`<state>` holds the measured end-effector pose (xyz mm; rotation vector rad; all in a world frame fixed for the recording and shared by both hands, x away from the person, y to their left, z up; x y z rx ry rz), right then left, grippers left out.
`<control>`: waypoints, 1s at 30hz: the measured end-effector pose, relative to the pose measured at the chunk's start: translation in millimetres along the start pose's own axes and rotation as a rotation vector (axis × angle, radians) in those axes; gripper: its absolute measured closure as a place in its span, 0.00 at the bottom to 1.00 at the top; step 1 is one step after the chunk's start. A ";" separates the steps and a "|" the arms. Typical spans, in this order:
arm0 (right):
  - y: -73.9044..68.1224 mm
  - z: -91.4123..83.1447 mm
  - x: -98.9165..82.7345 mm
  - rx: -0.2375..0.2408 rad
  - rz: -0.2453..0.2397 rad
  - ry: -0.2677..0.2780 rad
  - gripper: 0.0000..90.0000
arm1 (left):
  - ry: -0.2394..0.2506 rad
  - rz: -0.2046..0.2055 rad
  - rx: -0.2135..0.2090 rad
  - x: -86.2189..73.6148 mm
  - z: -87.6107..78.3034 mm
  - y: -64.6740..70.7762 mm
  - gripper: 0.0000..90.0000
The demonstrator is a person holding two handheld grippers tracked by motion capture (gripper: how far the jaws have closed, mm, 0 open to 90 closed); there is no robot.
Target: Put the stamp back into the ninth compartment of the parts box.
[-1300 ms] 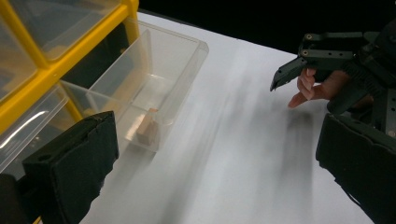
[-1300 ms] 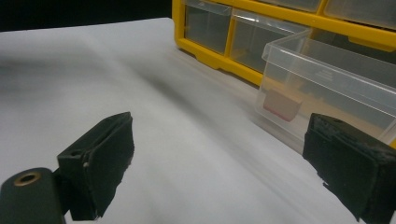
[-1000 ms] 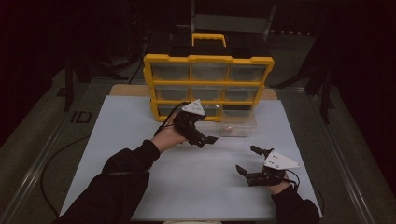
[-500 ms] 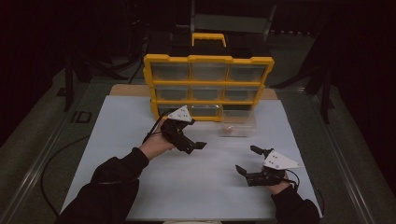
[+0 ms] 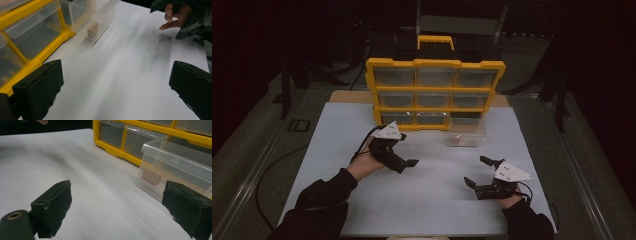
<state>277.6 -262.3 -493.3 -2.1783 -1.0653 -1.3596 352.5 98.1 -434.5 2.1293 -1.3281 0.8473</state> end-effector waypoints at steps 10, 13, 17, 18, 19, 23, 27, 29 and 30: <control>-0.7 1.4 -0.2 0.006 0.004 -0.004 0.10 | 0.012 -0.019 0.027 -25.3 -6.0 0.4 0.00; -0.7 1.0 -0.1 0.004 0.000 -0.006 0.10 | 0.014 -0.019 0.033 -30.8 -6.6 1.4 0.00; -0.4 1.1 -0.4 0.006 0.002 -0.004 0.10 | 0.020 -0.031 0.034 -38.3 -7.4 2.6 0.00; -0.5 1.1 -0.4 0.006 0.002 -0.004 0.10 | 0.017 -0.031 0.039 -40.2 -7.7 2.9 0.00; -0.7 0.9 -0.2 0.004 0.004 -0.005 0.10 | 0.020 -0.033 0.038 -42.0 -7.7 3.3 0.00; -0.6 0.9 -0.2 0.003 0.001 -0.007 0.10 | 0.013 -0.038 0.039 -50.8 -9.5 4.6 0.00; -0.7 1.0 -0.2 0.003 0.000 -0.007 0.10 | -0.002 -0.032 0.047 -59.0 -10.2 6.6 0.00; -0.9 1.0 -0.3 0.003 0.000 -0.010 0.10 | -0.003 -0.029 0.051 -63.2 -12.4 7.5 0.00; -1.0 1.1 -0.2 0.004 0.004 -0.009 0.10 | 0.002 -0.033 0.058 -64.5 -13.3 7.9 0.00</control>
Point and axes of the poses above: each handheld gripper's, and its own axes: z roughly forward along the jaws, x roughly out of its top, y roughly to its right, the point moved 1 cm from there along z, roughly forward along the jaws, and after that the axes turned 9 degrees about -y, right-handed, at the moved point
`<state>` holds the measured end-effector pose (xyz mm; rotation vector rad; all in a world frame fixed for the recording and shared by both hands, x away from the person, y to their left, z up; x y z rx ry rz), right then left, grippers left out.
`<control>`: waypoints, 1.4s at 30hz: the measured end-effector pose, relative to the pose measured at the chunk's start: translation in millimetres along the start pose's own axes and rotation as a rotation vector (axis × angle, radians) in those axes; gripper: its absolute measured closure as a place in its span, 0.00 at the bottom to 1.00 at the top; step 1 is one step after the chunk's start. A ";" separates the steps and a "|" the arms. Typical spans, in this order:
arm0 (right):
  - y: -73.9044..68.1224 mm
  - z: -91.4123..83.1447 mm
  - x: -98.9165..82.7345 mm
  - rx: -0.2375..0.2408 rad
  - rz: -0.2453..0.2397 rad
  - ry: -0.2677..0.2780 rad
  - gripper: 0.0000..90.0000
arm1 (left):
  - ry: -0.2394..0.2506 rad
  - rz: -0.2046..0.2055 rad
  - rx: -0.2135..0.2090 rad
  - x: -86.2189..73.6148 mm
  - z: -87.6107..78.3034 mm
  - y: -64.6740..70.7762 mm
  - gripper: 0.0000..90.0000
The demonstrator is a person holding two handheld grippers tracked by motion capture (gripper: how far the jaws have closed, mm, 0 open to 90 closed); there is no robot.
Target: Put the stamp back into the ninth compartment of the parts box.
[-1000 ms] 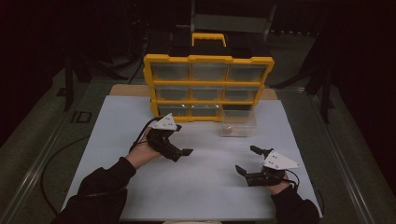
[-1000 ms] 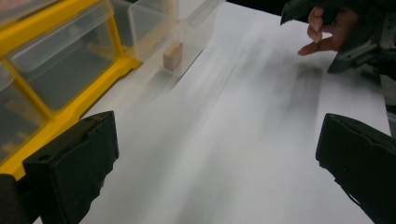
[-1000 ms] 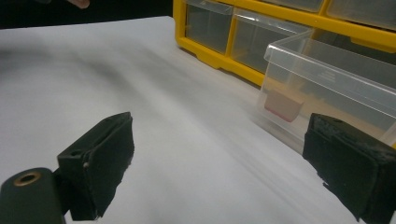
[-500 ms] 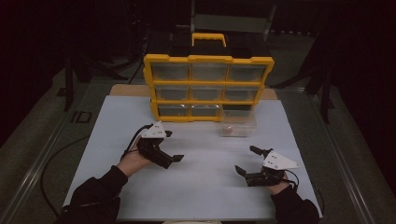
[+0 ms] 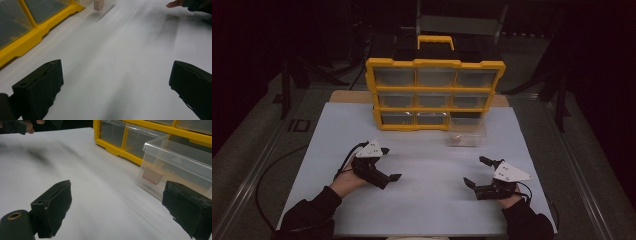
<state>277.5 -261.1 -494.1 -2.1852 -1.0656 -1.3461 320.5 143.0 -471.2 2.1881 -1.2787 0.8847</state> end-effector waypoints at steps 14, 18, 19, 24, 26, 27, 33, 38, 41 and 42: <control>-0.8 1.3 0.4 0.003 -0.011 0.000 0.10 | 0.014 -0.044 0.035 -29.1 -19.2 2.8 0.00; -0.6 1.3 0.5 0.001 -0.013 0.002 0.10 | 0.012 -0.055 0.045 -38.7 -22.2 4.1 0.00; -0.8 1.3 0.4 0.003 -0.011 0.000 0.10 | 0.012 -0.060 0.043 -41.1 -23.1 4.2 0.00; -0.9 1.1 0.7 0.003 -0.013 0.000 0.10 | 0.024 -0.079 0.058 -51.1 -28.8 3.8 0.00; -0.7 1.5 0.3 0.004 -0.010 0.002 0.10 | 0.028 -0.085 0.066 -54.8 -31.6 3.6 0.00; -0.9 1.5 0.3 0.004 -0.007 -0.001 0.10 | 0.029 -0.087 0.074 -56.1 -32.5 3.7 0.00; -0.9 0.6 0.4 0.002 -0.010 -0.003 0.10 | 0.021 -0.101 0.082 -69.3 -38.0 5.0 0.00; -1.0 0.6 0.4 0.003 -0.011 -0.004 0.10 | 0.008 -0.123 0.096 -78.5 -38.2 5.4 0.00; -1.4 0.5 0.5 0.003 -0.008 -0.003 0.10 | -0.003 -0.128 0.102 -82.4 -38.4 6.0 0.00; -1.4 0.4 0.4 0.003 -0.007 -0.002 0.10 | -0.003 -0.129 0.104 -83.6 -38.7 5.9 0.00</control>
Point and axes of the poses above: each handheld gripper's, and its own axes: z roughly forward along the jaws, x roughly out of its top, y roughly to its right, the point moved 1 cm from there along z, roughly forward along the jaws, and after that the axes turned 9 degrees about -y, right-handed, at the moved point
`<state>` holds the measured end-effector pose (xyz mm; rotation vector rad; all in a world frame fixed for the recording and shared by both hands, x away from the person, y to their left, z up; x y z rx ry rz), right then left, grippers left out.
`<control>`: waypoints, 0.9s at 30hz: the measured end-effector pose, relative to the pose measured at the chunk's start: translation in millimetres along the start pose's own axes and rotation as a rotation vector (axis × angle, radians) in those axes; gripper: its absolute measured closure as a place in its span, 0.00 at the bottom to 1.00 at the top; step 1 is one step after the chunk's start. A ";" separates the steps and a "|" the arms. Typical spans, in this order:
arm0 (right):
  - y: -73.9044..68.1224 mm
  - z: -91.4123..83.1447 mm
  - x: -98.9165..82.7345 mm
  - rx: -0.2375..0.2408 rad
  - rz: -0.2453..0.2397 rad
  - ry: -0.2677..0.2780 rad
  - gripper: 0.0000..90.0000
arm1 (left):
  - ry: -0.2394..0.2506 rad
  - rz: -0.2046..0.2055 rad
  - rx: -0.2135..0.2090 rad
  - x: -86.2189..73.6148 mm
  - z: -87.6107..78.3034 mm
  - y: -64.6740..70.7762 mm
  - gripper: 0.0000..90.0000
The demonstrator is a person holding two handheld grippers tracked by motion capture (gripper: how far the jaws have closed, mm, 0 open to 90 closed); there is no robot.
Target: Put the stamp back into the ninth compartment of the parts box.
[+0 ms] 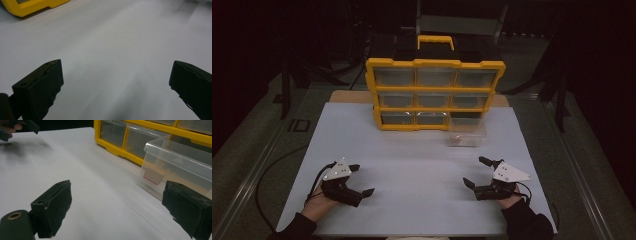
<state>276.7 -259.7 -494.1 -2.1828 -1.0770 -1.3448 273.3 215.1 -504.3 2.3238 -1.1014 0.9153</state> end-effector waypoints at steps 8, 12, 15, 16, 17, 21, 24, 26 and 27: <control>0.3 0.4 -0.8 0.002 0.000 -0.005 0.10 | -0.003 -0.018 0.029 -7.4 -1.6 -1.6 0.00; 0.8 0.6 -1.5 0.000 -0.008 -0.008 0.10 | -0.017 -0.019 0.040 -11.8 1.0 -1.0 0.00; 0.8 0.9 -1.9 0.001 -0.006 -0.009 0.10 | -0.010 -0.026 0.049 -13.6 1.7 -2.5 0.00; 0.8 0.9 -2.1 0.000 -0.005 -0.010 0.10 | -0.004 -0.030 0.047 -14.1 1.4 -3.1 0.00; 0.9 0.9 -2.2 0.000 -0.005 -0.010 0.10 | -0.001 -0.034 0.043 -14.5 1.4 -3.5 0.00; 0.6 0.8 -2.0 -0.002 -0.011 -0.009 0.10 | 0.004 -0.038 0.040 -15.5 1.7 -3.3 0.00; 0.6 1.0 -2.1 -0.001 -0.016 -0.014 0.10 | 0.007 -0.040 0.040 -15.7 1.6 -3.3 0.00; 0.5 1.3 -2.2 -0.002 -0.018 -0.015 0.10 | 0.010 -0.042 0.043 -15.7 1.1 -3.6 0.00; 0.3 1.5 -2.2 -0.002 -0.018 -0.015 0.10 | 0.013 -0.043 0.042 -15.7 1.0 -3.8 0.00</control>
Point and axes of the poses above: each handheld gripper's, and its own axes: z roughly forward along the jaws, x roughly out of its top, y roughly to its right, the point moved 1 cm from there along z, roughly forward along the jaws, and after that the axes turned 9 degrees about -y, right-handed, at the moved point
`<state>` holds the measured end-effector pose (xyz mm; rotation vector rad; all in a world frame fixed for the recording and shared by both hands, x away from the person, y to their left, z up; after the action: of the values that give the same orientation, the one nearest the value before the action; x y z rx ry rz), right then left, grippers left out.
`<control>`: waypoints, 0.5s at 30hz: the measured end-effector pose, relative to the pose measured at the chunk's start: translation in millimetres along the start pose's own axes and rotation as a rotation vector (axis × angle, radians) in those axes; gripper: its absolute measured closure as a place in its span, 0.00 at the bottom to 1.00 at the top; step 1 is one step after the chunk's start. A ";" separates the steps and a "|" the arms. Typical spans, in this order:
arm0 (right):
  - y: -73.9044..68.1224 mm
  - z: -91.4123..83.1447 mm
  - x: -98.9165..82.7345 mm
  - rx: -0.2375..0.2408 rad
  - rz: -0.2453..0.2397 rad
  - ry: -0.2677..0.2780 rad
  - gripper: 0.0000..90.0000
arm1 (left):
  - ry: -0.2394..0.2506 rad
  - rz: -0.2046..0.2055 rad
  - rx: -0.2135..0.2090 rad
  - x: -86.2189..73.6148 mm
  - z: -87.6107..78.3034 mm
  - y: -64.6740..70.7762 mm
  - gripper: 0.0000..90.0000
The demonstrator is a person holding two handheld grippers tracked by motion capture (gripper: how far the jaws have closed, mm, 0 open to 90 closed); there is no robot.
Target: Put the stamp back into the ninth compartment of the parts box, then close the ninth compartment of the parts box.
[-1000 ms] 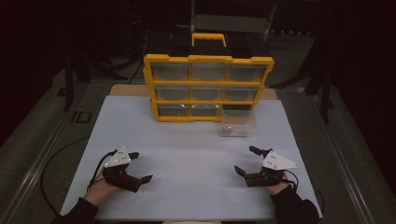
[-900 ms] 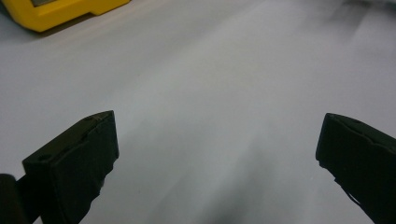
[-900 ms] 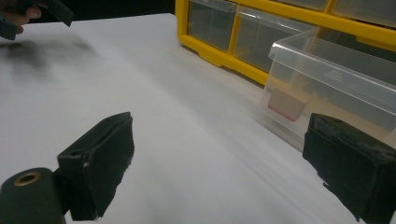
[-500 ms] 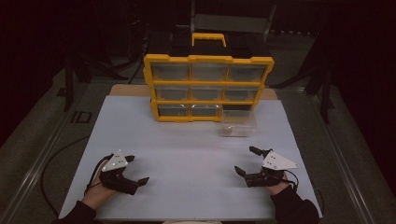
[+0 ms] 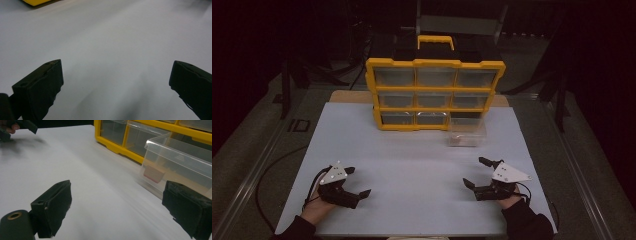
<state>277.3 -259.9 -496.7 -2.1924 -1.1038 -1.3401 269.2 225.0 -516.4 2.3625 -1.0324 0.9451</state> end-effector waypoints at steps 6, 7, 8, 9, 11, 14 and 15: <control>-0.4 0.9 -0.5 -0.002 -0.003 -0.007 0.10 | -0.001 0.001 -0.005 -0.2 0.1 0.1 0.00; -0.5 0.9 -0.5 -0.001 -0.001 -0.007 0.10 | 0.001 0.003 -0.007 -0.2 0.0 0.2 0.00; -0.3 0.8 -0.6 -0.003 -0.003 -0.007 0.10 | 0.004 0.001 -0.009 0.0 0.0 0.6 0.00; -0.1 0.8 -0.5 -0.003 -0.003 -0.007 0.10 | 0.004 0.005 -0.005 0.2 -0.4 0.5 0.00; -0.1 0.9 -0.5 -0.002 -0.002 -0.005 0.10 | 0.013 0.002 -0.007 0.3 -1.1 0.5 0.00; -0.9 0.6 -0.1 0.000 0.006 -0.005 0.10 | 0.018 0.002 -0.007 0.4 -1.9 0.6 0.00; -1.1 0.6 0.0 -0.001 0.004 -0.006 0.10 | 0.028 0.002 -0.012 0.5 -2.7 0.9 0.00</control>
<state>276.8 -258.8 -497.2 -2.1997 -1.1000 -1.3336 267.7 225.7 -514.2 2.3325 -1.0273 0.9667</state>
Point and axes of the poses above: each handheld gripper's, and its own axes: z roughly forward along the jaws, x roughly out of its top, y roughly to its right, the point moved 1 cm from there along z, roughly forward along the jaws, and after that the axes turned 9 degrees about -y, right-handed, at the moved point
